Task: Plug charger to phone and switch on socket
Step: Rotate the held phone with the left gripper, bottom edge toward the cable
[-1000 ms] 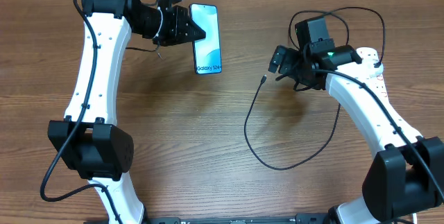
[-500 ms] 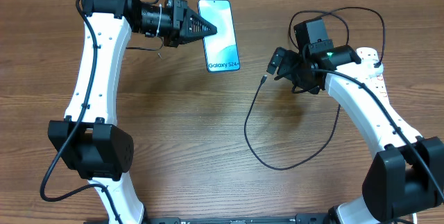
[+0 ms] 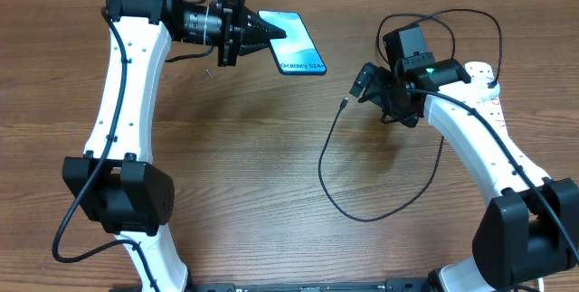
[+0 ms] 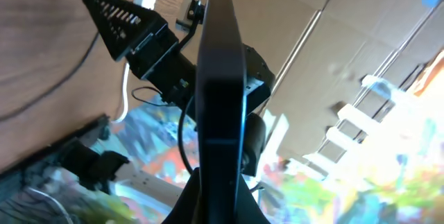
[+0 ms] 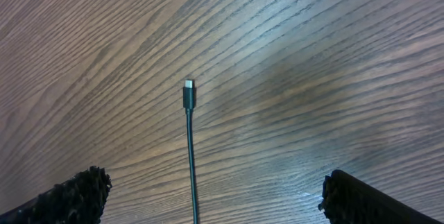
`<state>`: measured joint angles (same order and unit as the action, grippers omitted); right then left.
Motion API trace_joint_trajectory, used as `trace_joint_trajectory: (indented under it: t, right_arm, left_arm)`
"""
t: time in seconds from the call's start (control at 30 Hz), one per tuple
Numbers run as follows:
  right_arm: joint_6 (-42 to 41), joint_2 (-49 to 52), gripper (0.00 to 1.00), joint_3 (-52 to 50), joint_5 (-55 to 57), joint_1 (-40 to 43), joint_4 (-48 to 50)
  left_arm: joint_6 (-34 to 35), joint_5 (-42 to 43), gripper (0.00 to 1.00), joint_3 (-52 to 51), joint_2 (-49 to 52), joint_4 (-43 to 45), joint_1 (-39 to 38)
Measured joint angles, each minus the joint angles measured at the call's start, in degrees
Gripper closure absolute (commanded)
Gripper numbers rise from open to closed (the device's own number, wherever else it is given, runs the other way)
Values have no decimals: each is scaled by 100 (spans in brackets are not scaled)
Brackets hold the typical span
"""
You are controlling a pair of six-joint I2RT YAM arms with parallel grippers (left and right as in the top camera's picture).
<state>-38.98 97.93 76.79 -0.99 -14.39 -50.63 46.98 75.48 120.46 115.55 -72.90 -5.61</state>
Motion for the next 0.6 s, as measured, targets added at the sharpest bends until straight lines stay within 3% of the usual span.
trace_joint_trajectory:
  t: [0.27,0.6]
  right_arm:
    - [-2,0,0,0,-2,0,-31]
    - [-133,0,0,-2,188,0,-105]
  left_arm:
    - [979,-11,96,0,0,245,0]
    - [1163,-11,96,0,0,267,50]
